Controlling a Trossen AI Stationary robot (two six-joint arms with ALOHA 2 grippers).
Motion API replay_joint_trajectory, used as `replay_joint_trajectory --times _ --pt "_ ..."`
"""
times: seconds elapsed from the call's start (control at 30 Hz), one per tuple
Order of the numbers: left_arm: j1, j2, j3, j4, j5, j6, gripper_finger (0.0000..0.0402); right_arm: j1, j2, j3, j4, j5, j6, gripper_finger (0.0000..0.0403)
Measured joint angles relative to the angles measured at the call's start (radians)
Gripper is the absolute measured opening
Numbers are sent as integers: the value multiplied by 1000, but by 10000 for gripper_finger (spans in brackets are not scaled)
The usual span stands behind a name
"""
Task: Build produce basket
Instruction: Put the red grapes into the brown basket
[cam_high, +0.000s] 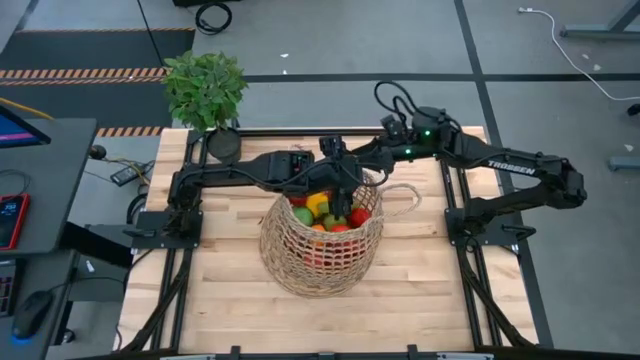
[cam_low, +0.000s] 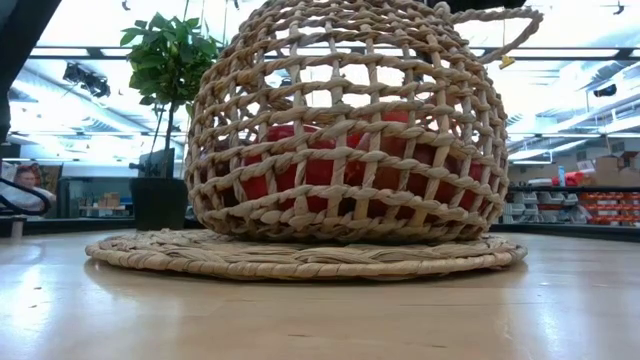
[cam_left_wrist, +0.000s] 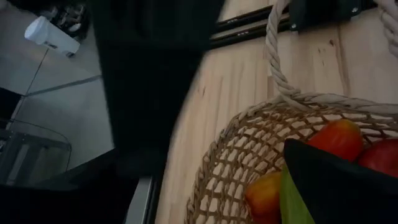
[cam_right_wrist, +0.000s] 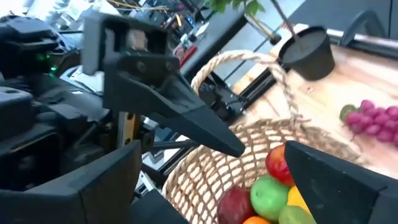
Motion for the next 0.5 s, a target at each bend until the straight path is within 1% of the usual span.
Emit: replay_joint_trajectory --times 0.17,0.27,0.33,0.5 --pt "-27 -3 0 -7 0 -37 389 -22 -24 0 -8 -12 -14 396" --pt "-43 -10 0 14 1 -61 389 -42 -45 1 -26 -89 -23 396" --pt "-47 -10 0 5 2 -79 389 -56 -62 1 -53 -116 -26 396" --pt "-42 -10 0 -31 0 -117 398 -89 -105 1 -89 -117 -25 396"
